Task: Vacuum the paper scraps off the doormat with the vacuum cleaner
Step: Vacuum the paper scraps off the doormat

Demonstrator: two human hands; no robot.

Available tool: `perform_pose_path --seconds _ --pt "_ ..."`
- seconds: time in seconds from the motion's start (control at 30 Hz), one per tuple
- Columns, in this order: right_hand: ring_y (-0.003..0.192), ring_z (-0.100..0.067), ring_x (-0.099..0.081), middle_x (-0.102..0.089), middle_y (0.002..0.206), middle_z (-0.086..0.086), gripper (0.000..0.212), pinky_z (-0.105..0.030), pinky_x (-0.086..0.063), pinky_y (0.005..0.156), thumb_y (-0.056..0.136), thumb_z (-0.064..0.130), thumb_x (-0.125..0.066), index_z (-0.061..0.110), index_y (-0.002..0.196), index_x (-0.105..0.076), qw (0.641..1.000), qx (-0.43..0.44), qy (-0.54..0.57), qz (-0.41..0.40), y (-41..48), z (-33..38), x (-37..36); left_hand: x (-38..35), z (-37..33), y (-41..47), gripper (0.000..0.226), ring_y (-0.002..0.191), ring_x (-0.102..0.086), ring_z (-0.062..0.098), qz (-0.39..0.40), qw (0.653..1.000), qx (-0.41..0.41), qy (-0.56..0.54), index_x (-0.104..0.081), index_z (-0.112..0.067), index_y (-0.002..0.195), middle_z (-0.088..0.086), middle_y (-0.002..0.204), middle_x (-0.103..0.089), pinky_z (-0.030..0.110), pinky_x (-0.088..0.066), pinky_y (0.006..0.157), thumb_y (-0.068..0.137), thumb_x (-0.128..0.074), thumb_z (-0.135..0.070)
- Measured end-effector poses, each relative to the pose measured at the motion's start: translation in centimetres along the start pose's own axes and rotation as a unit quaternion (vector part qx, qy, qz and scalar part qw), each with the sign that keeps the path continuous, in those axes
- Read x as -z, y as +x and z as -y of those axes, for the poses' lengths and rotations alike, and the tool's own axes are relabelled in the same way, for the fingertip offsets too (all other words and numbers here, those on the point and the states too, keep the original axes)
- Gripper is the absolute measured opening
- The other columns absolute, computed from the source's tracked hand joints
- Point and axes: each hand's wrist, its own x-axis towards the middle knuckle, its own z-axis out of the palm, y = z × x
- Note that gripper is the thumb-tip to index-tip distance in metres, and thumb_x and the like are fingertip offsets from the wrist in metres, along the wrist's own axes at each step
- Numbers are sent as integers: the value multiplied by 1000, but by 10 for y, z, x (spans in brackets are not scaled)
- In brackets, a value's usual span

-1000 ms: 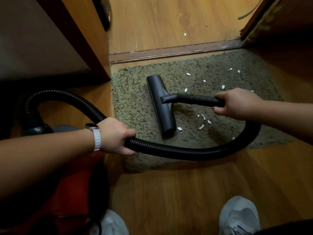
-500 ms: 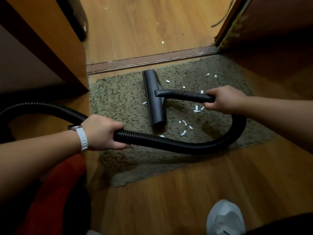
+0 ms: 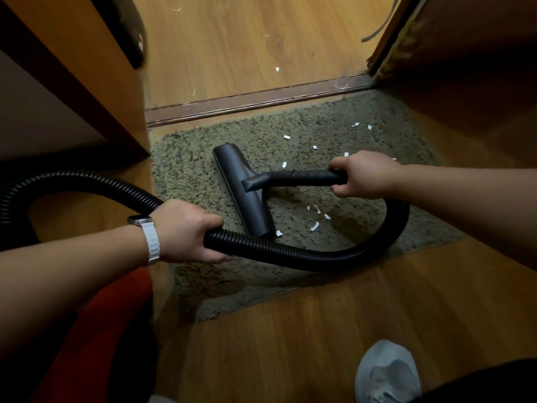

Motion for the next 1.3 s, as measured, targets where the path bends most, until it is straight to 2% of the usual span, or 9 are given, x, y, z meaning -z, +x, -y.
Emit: perform_pose_path --seconds 0.13,0.3,0.5,0.73,0.83,0.93,1.03,1.13,1.3 --pt "63 -12 -53 -57 73 7 26 -28 -39 53 86 42 -67 30 107 -59 999 -29 32 -12 -5 -16 1 0 -1 -1 69 40 -54 17 -4 1000 7 -2 -49 -25 62 -8 51 -51 24 -43 36 80 -22 -86" --pt "65 -12 -57 -60 78 7 32 -28 -41 54 86 44 -68 32 115 -62 991 -102 71 -38 -6 -44 1 1 -2 1 67 38 -53 18 1 1000 22 4 -48 -24 61 -8 47 -49 22 -42 36 78 -30 -86" --pt "68 -16 -58 -62 79 2 22 -27 -44 56 88 41 -66 29 106 -64 988 -129 70 -35 -3 -51 4 2 0 3 65 41 -51 15 31 998 45 -7 -48 -27 64 -10 50 -49 24 -43 39 75 -28 -89" --pt "66 -14 -57 -61 75 4 13 -27 -37 51 88 40 -63 30 94 -60 996 -77 41 -15 4 -17 7 2 -1 0 63 41 -54 15 24 1000 19 -4 -50 -26 63 -10 51 -52 21 -39 39 79 -33 -84" --pt "65 -16 -56 -59 73 6 12 -27 -40 53 88 43 -62 34 92 -55 1000 -28 -1 -9 7 4 10 3 -1 -6 66 41 -53 15 29 999 17 -7 -48 -27 64 -9 50 -52 21 -39 39 79 -24 -86" --pt "66 -18 -56 -57 72 8 12 -28 -39 53 89 44 -60 34 95 -55 999 25 -28 4 8 22 8 3 -3 -8 57 39 -51 14 38 999 2 0 -48 -26 62 -10 50 -51 17 -30 43 79 -40 -80" --pt "67 -19 -57 -56 72 8 15 -28 -39 53 90 44 -58 33 99 -56 997 62 -46 11 6 33 4 2 -4 -11 52 40 -52 14 60 998 -4 7 -50 -27 63 -10 51 -52 18 -32 43 72 -48 -77" --pt "69 -19 -57 -56 72 9 15 -28 -40 53 90 45 -58 34 100 -57 997 52 -54 7 3 29 7 1 -5 -12 52 41 -53 15 62 998 -5 1 -48 -27 63 -9 51 -52 20 -38 41 72 -48 -78" --pt "66 -15 -57 -59 73 8 16 -27 -44 54 90 45 -60 33 101 -60 999 -16 -36 -12 -5 2 14 4 -5 -9 55 40 -50 14 55 998 8 4 -38 -30 64 -9 49 -50 18 -32 42 73 -42 -83"
